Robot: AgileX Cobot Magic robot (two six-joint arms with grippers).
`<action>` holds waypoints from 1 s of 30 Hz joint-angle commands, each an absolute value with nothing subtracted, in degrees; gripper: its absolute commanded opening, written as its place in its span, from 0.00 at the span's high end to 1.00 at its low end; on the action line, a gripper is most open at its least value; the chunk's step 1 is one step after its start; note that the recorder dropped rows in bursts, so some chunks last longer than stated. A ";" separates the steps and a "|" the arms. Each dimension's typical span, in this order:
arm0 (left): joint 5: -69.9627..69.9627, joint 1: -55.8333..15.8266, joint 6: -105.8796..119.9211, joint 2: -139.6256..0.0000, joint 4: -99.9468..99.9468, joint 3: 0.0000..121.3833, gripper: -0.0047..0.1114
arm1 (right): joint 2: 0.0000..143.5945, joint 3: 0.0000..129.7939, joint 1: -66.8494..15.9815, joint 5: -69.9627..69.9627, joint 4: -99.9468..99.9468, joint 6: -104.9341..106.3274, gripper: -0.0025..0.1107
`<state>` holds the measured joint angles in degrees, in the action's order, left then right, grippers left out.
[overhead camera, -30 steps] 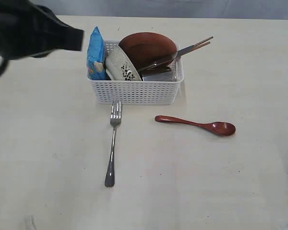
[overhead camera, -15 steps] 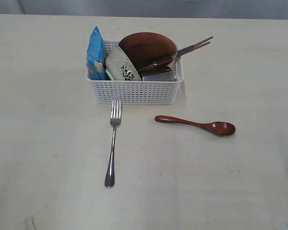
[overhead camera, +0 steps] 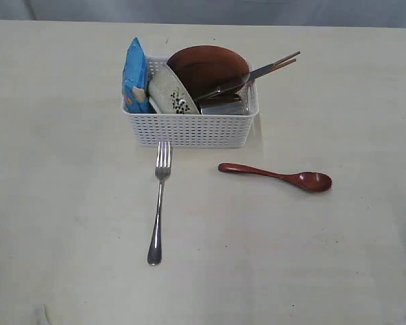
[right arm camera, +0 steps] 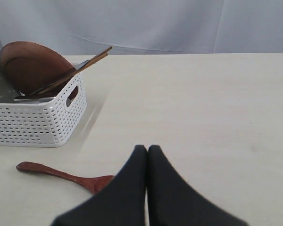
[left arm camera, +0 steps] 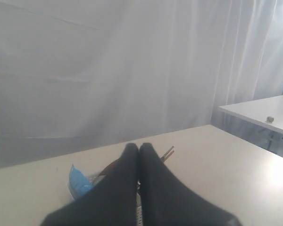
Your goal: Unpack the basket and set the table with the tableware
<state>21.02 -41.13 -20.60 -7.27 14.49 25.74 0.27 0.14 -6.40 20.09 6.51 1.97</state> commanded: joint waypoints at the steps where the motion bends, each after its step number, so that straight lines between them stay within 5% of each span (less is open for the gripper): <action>1: 20.98 -41.25 -20.41 -6.96 14.73 25.09 0.96 | 0.00 0.00 -6.24 19.60 6.14 1.98 0.98; 7: 20.31 -40.54 -15.65 -6.96 14.19 19.04 0.96 | 0.00 0.00 -6.24 19.60 6.14 1.98 0.98; 23: 6.30 -12.16 -7.24 -3.47 0.73 7.15 0.96 | 0.00 0.00 -6.24 19.60 6.14 1.98 0.98; 30: 6.30 -7.93 -7.14 0.00 0.73 3.63 0.96 | 0.00 0.00 -6.24 19.60 6.14 1.98 0.98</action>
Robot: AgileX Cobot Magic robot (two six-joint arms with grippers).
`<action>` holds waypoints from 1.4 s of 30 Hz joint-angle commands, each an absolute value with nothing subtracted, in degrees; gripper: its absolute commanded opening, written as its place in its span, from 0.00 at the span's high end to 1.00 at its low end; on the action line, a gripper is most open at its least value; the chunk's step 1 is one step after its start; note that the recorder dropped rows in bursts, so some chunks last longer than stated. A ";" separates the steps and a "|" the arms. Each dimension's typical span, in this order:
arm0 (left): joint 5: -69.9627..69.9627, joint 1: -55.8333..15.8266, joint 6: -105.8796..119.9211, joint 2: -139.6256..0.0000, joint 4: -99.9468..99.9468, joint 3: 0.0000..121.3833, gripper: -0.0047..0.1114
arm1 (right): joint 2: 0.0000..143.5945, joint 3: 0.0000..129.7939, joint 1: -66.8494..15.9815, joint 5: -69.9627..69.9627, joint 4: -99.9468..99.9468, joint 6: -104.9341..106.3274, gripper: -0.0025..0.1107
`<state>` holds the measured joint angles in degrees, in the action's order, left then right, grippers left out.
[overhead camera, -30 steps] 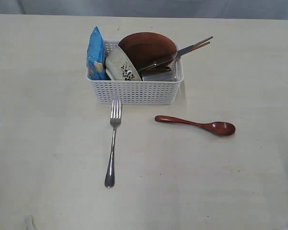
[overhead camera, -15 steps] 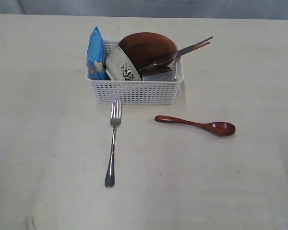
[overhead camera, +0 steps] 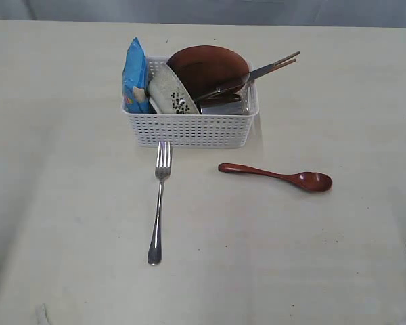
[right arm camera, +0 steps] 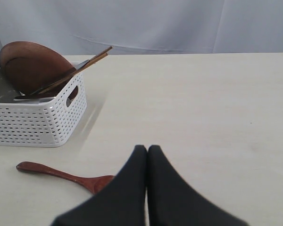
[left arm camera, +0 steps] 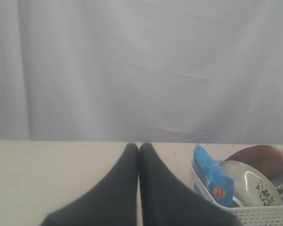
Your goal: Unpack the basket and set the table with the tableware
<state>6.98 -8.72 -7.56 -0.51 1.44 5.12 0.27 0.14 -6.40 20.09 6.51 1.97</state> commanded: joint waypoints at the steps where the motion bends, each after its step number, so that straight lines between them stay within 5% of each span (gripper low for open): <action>1: 6.68 -7.93 -7.14 0.00 0.73 3.20 0.96 | 0.00 0.00 -6.24 19.60 6.14 1.98 0.98; 42: 18.37 -7.93 1.75 0.00 1.25 0.00 0.96 | 0.00 0.00 -6.24 19.60 6.14 1.98 0.98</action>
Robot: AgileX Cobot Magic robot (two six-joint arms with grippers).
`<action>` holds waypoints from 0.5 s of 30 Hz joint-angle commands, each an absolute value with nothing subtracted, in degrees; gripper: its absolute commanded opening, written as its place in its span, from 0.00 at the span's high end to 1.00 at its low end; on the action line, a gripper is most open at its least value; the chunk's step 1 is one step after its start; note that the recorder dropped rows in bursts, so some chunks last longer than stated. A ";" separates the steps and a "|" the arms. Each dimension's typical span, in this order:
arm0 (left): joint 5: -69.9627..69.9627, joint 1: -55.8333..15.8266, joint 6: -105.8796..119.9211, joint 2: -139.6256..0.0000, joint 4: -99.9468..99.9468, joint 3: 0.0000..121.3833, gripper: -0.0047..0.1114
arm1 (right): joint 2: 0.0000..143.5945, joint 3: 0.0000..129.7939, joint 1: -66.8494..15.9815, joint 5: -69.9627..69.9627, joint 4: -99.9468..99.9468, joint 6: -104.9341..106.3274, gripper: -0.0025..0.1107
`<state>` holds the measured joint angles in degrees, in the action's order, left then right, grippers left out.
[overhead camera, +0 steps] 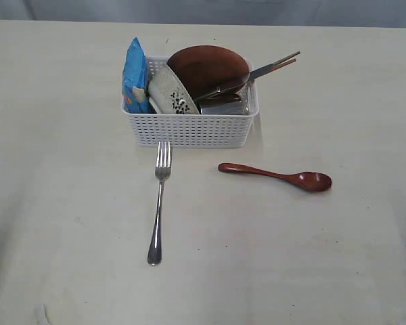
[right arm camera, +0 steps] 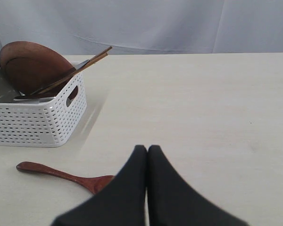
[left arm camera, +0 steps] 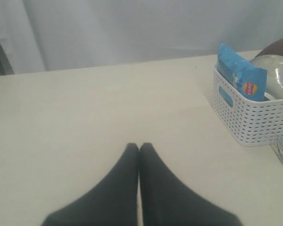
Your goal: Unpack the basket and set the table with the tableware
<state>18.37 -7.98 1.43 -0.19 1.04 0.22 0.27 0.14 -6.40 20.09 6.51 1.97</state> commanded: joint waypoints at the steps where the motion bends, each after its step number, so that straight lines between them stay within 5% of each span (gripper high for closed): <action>1: 18.37 -7.93 1.75 0.00 1.25 0.00 0.96 | 0.00 0.00 -6.24 19.60 6.14 1.98 0.98; 15: 18.37 -7.93 1.75 0.00 1.25 0.00 0.96 | 0.00 0.00 -6.24 9.72 1.09 6.21 0.98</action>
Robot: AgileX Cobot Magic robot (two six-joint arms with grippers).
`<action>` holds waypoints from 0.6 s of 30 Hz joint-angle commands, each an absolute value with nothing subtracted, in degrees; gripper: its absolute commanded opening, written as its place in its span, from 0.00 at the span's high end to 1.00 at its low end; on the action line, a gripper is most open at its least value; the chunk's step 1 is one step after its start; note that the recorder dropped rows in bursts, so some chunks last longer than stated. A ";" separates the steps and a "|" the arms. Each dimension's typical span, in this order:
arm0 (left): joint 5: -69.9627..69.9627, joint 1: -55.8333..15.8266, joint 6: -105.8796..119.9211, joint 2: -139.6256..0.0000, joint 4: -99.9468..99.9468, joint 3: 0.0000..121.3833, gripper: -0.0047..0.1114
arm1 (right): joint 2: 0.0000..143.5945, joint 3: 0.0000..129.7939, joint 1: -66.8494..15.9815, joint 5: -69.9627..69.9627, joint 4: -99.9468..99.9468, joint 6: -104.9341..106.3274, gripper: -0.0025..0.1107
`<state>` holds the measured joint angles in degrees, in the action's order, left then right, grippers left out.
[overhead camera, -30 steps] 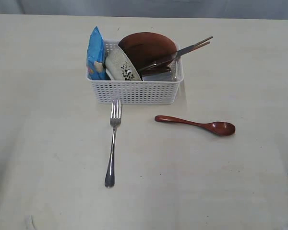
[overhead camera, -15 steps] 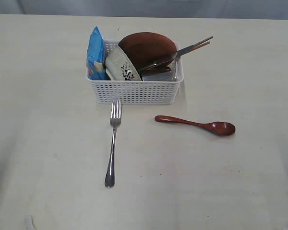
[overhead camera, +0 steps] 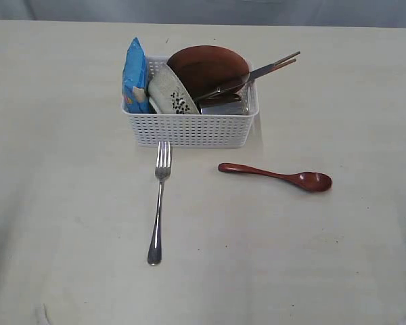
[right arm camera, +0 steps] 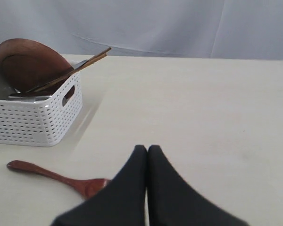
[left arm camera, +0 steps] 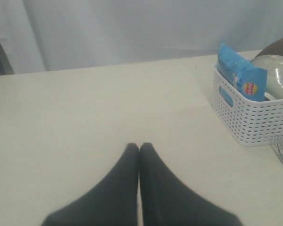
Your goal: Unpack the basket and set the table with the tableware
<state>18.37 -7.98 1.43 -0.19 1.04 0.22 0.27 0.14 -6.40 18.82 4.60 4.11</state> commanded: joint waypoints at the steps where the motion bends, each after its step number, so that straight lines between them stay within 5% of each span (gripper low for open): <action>1: 18.37 -7.93 1.75 0.00 1.25 0.00 0.96 | 0.00 0.00 -6.24 4.89 3.06 5.07 0.98; 11: 18.37 -7.93 1.75 0.00 1.25 0.00 0.96 | 0.00 0.00 -6.24 -36.22 14.86 -15.93 0.98; 18: 18.37 -7.93 1.75 0.00 1.25 0.00 0.96 | 0.00 8.00 -6.24 -23.87 14.86 -16.27 0.98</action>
<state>18.37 -7.98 1.43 -0.19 1.04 0.22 0.27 3.54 -6.40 -29.70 14.76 -16.91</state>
